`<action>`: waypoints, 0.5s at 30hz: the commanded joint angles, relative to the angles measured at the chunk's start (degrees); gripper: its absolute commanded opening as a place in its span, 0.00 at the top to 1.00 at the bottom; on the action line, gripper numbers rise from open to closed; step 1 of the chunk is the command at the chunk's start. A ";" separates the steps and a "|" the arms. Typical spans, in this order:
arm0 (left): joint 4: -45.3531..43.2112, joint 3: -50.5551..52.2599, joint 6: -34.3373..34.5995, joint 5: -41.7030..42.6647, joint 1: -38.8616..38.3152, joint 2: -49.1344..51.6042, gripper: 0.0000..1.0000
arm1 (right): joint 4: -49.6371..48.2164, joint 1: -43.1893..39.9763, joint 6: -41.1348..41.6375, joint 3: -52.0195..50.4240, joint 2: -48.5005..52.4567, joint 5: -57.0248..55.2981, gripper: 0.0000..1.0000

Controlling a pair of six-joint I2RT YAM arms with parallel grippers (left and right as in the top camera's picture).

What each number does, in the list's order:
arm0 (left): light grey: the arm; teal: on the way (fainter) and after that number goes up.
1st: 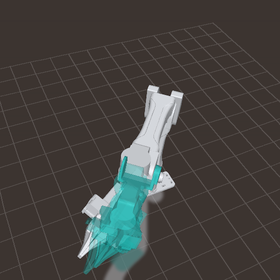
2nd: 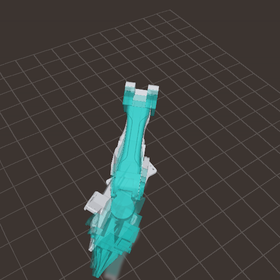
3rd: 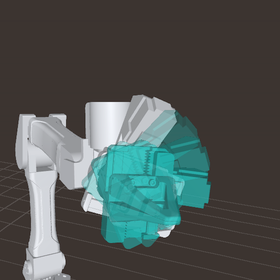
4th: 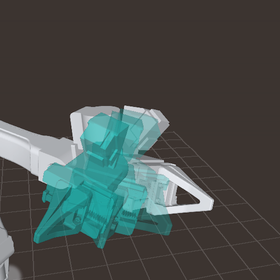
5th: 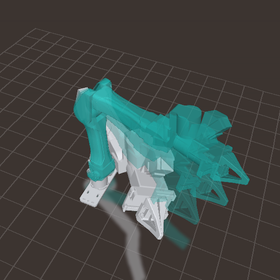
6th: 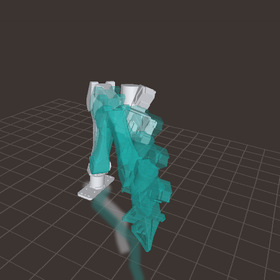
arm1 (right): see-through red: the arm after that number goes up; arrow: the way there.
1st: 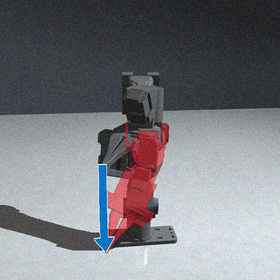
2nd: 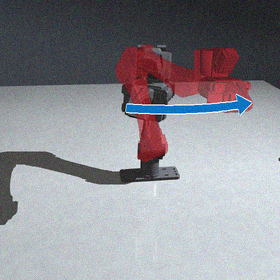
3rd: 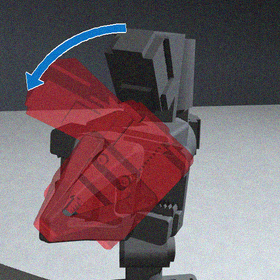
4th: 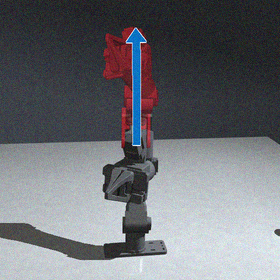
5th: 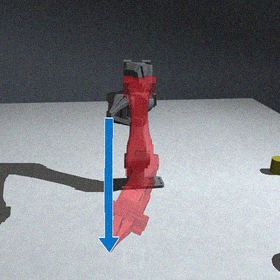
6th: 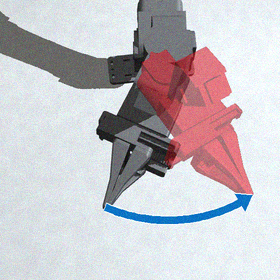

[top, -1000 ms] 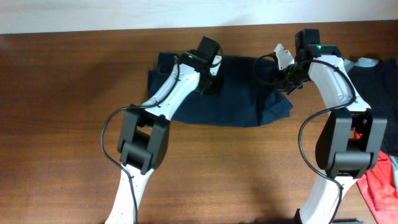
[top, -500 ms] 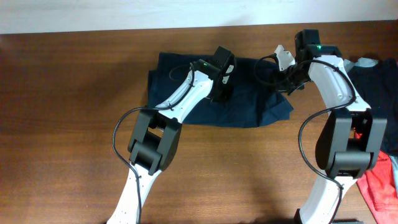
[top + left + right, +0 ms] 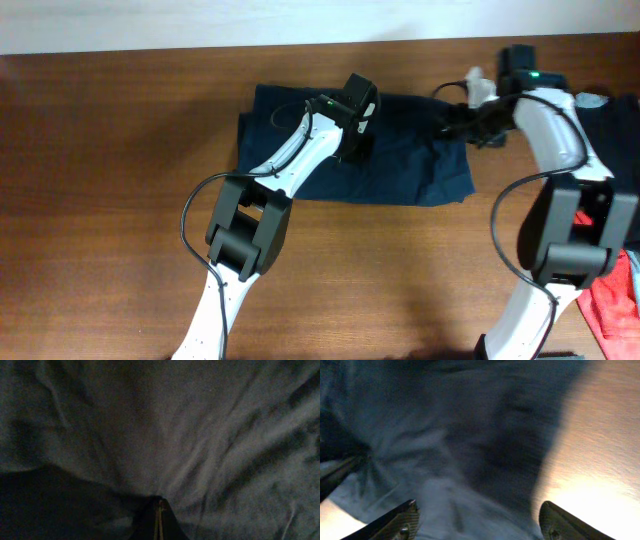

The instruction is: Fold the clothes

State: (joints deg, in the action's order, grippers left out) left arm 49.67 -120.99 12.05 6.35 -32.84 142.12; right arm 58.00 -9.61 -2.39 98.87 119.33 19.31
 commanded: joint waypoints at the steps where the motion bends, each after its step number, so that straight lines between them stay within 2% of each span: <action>1: 0.31 -0.83 0.70 -1.73 0.22 1.57 0.99 | 3.17 -5.27 2.91 0.66 0.04 -0.55 0.14; 8: 0.33 -0.83 0.70 -1.70 0.22 1.57 0.99 | 8.13 -11.98 2.91 -4.83 0.09 2.10 0.12; 10: 0.39 -0.83 0.72 -1.70 0.17 1.57 0.99 | 7.93 -12.83 2.84 -8.17 0.09 5.31 0.12; 15: 0.72 -0.83 0.70 -1.70 0.13 1.57 0.99 | 3.56 -13.31 -3.39 -18.34 0.09 17.73 0.12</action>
State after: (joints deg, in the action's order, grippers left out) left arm 49.89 -121.03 12.05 6.11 -32.84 142.15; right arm 63.00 -22.94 -1.80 84.77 119.33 27.46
